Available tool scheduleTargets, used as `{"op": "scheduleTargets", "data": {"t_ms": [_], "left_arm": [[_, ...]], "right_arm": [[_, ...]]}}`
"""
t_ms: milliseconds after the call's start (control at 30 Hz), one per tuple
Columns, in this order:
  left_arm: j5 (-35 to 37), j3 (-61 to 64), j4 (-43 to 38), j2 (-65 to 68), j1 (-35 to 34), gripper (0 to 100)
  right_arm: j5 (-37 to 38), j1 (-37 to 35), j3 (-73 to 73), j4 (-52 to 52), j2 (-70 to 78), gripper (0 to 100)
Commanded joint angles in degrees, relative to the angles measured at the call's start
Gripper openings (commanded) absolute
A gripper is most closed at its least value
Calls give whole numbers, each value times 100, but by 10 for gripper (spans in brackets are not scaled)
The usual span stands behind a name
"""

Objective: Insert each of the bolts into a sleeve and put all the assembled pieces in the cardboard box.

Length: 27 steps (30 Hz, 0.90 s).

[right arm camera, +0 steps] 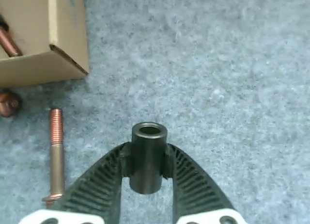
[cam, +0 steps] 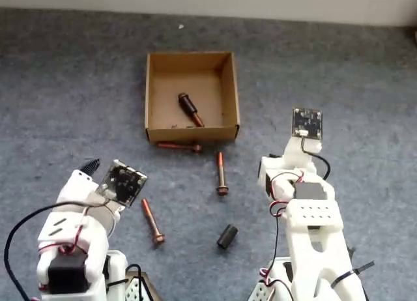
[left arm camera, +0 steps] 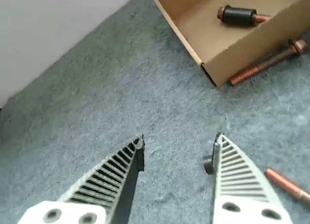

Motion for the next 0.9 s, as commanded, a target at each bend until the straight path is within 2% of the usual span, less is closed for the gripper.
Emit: {"op": "scheduleTargets", "data": {"t_ms": [0, 67, 267, 400, 567, 733, 867], "left_arm": [[-677, -338, -9, 954, 75, 252], [-1108, -541, 9, 1552, 101, 253], [-2593, -927, 88, 2958, 760, 254], [-3182, -954, 70, 3758, 1244, 255], [-4035, -954, 70, 4699, 1490, 255], [-4536, -927, 70, 5279, 1675, 253], [-4501, -901, -255, 5692, 1956, 252]], "right_arm": [[-62, 66, -13, -400, -207, 5], [-62, 66, -13, -479, -207, 5], [-53, 189, -13, -488, -207, 5], [-53, 418, -31, -488, -207, 5], [-53, 444, -40, -488, -207, 5], [-53, 444, -40, -488, -207, 5], [-53, 444, -40, -488, -207, 5]]}}
